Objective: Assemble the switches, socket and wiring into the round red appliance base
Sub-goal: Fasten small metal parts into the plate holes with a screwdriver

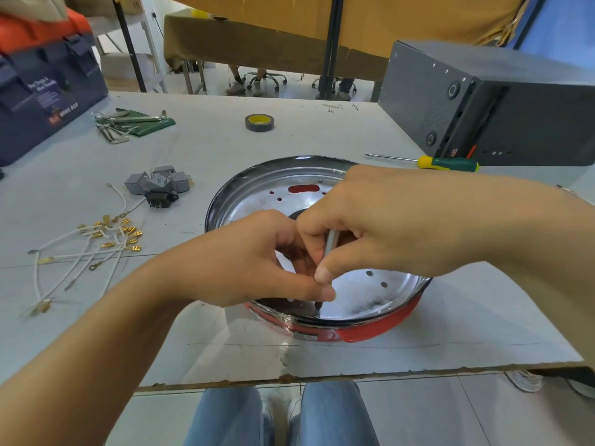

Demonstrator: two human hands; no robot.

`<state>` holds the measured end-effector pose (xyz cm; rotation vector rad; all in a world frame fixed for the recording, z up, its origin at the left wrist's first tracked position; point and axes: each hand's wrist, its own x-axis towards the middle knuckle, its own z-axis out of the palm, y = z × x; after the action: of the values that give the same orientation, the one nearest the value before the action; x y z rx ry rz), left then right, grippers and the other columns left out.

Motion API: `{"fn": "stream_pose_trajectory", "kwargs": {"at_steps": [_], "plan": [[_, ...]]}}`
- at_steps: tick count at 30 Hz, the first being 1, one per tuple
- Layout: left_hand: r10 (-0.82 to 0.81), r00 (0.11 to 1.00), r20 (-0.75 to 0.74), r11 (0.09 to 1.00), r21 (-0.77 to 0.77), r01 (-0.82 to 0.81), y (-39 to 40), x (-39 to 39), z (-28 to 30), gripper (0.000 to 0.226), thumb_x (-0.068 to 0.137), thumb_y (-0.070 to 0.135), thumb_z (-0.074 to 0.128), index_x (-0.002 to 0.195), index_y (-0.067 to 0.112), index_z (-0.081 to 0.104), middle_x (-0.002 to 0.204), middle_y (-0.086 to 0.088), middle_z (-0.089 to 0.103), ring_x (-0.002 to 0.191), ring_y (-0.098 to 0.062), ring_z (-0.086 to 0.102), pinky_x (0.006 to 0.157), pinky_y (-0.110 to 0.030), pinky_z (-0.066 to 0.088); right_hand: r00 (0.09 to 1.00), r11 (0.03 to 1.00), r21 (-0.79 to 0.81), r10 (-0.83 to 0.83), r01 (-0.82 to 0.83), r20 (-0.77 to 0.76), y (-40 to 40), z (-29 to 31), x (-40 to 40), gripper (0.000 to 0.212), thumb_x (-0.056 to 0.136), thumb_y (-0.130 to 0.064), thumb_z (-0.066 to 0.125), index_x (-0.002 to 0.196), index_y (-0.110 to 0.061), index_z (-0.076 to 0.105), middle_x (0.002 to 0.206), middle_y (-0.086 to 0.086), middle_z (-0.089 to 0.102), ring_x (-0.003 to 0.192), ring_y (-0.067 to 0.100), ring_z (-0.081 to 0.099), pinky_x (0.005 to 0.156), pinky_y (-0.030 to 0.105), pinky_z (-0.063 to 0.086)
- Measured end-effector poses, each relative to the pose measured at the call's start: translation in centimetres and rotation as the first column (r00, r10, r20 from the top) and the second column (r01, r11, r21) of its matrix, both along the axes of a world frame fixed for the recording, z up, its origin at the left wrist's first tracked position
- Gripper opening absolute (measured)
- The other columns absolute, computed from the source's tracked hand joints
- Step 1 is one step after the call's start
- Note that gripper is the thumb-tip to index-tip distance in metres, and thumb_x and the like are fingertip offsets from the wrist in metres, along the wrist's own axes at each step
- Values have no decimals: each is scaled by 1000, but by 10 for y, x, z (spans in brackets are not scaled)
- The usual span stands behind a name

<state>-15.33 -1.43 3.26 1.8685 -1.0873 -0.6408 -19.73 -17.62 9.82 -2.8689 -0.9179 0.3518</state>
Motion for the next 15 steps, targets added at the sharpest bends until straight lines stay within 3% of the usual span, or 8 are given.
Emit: {"fn": "stream_pose_trajectory", "kwargs": {"at_steps": [3, 7, 12, 15], "plan": [[-21, 1000, -9, 1000, 8, 21, 0, 0, 1, 5, 79, 21, 72, 83, 17, 72, 76, 3, 71, 57, 5, 61, 53, -4, 40, 1000, 1000, 8, -12, 12, 14, 1, -2, 1, 24, 82, -43, 64, 68, -24, 58, 67, -38, 50, 66, -8, 47, 62, 12, 37], [-38, 999, -18, 999, 19, 39, 0, 0, 3, 5, 83, 11, 69, 83, 14, 71, 67, 18, 67, 54, 9, 59, 51, 0, 38, 998, 999, 10, -44, 44, 38, 3, -3, 3, 28, 81, -45, 64, 67, -21, 60, 63, -28, 53, 61, -4, 48, 60, 17, 38], [-20, 1000, -16, 999, 29, 21, -1, -1, 3, 3, 80, 18, 72, 82, 15, 71, 69, 11, 69, 56, 7, 61, 54, -2, 40, 1000, 999, -31, -20, 20, 4, 2, -2, 1, 25, 84, -46, 57, 69, -26, 53, 75, -52, 41, 71, -11, 46, 65, 12, 36], [17, 999, -43, 1000, 11, -16, -2, -2, 4, 19, 71, 30, 72, 79, 12, 70, 67, 4, 69, 53, 5, 61, 51, -3, 40, 999, 999, -36, 3, -5, -44, -3, -1, 0, 17, 86, -42, 55, 75, -30, 50, 77, -58, 35, 74, -18, 43, 67, 5, 33]]}}
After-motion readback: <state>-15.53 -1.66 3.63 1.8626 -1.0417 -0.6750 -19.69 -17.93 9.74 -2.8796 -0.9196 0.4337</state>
